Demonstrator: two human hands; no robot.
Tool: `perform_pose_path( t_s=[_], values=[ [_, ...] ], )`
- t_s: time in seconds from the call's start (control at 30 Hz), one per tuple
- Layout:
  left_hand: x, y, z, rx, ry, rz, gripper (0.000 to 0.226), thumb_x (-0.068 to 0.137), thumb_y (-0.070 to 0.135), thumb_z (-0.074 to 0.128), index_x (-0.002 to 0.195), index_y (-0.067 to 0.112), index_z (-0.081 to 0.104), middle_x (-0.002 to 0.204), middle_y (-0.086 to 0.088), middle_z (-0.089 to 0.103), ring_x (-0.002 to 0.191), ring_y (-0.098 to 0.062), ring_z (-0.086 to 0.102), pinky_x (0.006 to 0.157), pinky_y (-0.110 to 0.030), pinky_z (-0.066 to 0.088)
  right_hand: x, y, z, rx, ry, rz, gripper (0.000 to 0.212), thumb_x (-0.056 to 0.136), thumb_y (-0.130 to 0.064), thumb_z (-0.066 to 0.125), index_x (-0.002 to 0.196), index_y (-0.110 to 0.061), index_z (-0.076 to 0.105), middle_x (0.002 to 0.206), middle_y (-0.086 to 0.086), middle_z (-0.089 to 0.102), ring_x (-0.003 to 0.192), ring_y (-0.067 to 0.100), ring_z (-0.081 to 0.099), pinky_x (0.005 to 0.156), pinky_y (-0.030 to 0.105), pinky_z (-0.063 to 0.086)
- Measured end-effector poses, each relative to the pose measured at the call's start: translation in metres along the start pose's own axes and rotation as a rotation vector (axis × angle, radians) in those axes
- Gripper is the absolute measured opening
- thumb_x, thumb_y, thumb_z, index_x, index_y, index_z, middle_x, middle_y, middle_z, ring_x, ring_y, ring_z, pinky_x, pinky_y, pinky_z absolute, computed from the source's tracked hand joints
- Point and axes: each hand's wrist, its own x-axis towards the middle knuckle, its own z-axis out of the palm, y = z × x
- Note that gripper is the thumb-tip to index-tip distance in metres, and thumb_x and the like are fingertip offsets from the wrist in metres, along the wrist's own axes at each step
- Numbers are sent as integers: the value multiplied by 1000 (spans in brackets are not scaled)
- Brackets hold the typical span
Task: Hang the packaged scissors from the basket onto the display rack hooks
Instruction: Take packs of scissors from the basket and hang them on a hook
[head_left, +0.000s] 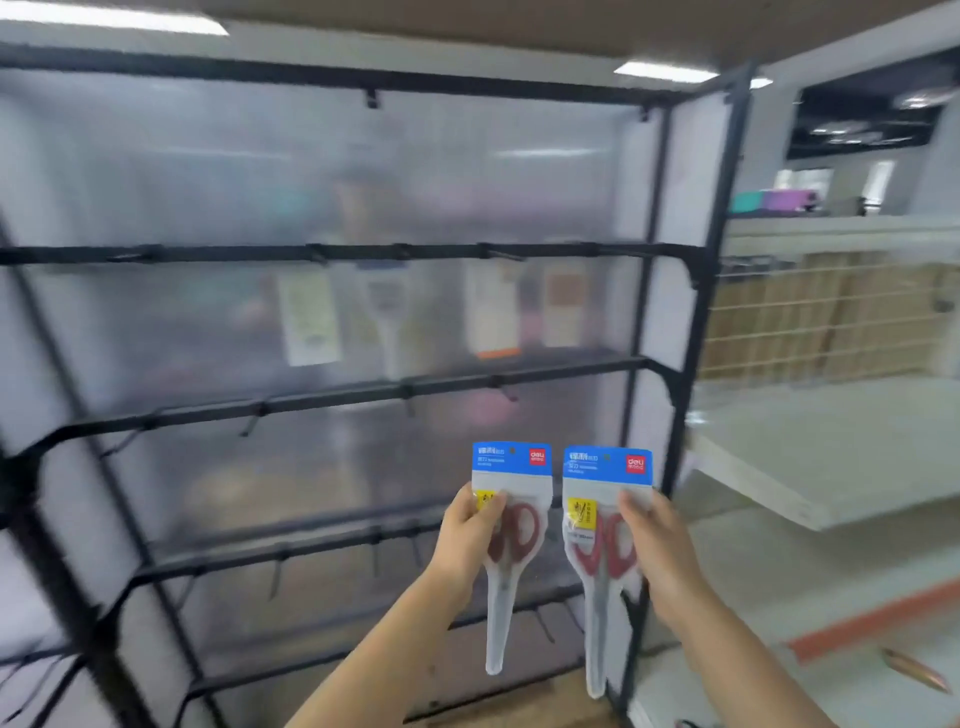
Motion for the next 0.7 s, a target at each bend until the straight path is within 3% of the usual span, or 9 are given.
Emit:
perform_pose_path(
  t_s=[0.07,0.13,0.33,0.5,0.7],
  values=[
    [-9,14,-36,-6,98,25,7,94,22,56,100,21,59,100,-2,69,90,-14,64,79,-26,51,-8,-8,38,26,-89,17,9,95,-18,52,97,-17,60,97,3,66,88,16,61,76,30,46],
    [-17,28,-70,-29,197,54,7,92,25,58,97,20,59,100,-4,69,88,-16,65,78,-27,52,-18,-18,76,53,-153,14,10,96,-19,50,98,-15,59,91,-2,65,82,10,60,67,25,45],
    [-35,59,-156,-90,391,130,9,91,25,60,91,17,61,89,-3,70,79,-16,66,63,-23,52,-37,-41,170,32,-349,-29,12,97,-23,50,100,-16,59,90,-5,66,79,5,62,57,15,46],
    [-24,87,-233,-61,455,194,9,90,23,62,84,16,62,85,-6,70,81,-22,65,72,-35,54,-40,-56,246,29,-414,-116,8,96,-17,52,94,-18,60,84,-10,64,74,1,60,52,4,43],
    [-1,125,-309,-38,455,324,7,92,14,58,87,17,62,81,-3,69,73,-16,65,62,-23,53,-33,-66,332,12,-451,-166,7,95,-15,53,95,-18,59,89,-8,65,80,5,60,62,14,43]
  ],
)
